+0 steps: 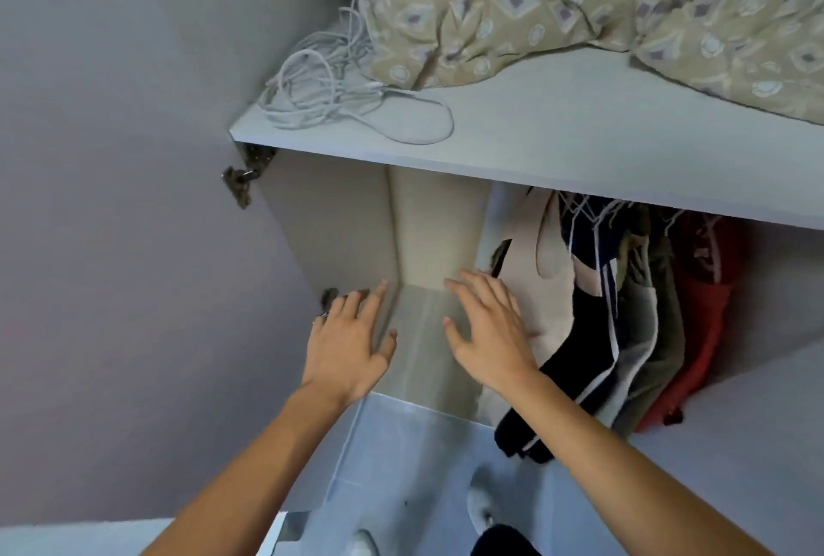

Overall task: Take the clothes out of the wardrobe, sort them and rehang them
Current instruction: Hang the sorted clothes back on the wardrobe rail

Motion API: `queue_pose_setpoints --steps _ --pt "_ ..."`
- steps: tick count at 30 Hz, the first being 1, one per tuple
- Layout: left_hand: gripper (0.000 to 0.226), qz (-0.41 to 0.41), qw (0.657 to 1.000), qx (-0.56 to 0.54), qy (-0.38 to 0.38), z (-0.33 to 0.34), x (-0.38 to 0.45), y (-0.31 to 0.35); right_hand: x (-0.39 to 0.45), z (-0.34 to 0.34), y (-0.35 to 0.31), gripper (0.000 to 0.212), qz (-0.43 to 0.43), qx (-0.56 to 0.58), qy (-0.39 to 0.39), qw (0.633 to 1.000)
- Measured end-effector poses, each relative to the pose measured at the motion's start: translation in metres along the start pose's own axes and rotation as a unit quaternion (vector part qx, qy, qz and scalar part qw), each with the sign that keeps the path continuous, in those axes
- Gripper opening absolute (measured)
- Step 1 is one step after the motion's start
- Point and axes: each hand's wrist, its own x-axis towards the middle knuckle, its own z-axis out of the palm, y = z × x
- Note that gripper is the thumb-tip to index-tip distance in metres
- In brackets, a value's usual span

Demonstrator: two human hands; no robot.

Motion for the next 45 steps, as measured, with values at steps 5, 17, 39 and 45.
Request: queue_pose_setpoints --steps 5,17,39,45 --pt "0.076 -0.123 0.991 -0.02 0.049 -0.008 -0.068 -0.047 0.007 0.034 -0.054 0.055 -0.112 0.054 -0.074 0.989" --pt "0.066 -0.44 0.88 -0.055 0.168 -0.001 -0.314 -0.066 -0.059 0.087 -0.203 0.056 -0.383 0.156 -0.266 0.871" --pt "0.068 -0.743 0.608 -0.046 0.276 -0.028 -0.7 -0.184 -0.308 0.193 -0.611 0.059 -0.638 0.163 -0.373 0.654" --pt "0.069 -0.754 0.589 -0.06 0.284 -0.026 -0.719 -0.247 -0.297 0.232 -0.67 0.062 -0.644 0.141 -0.371 0.654"
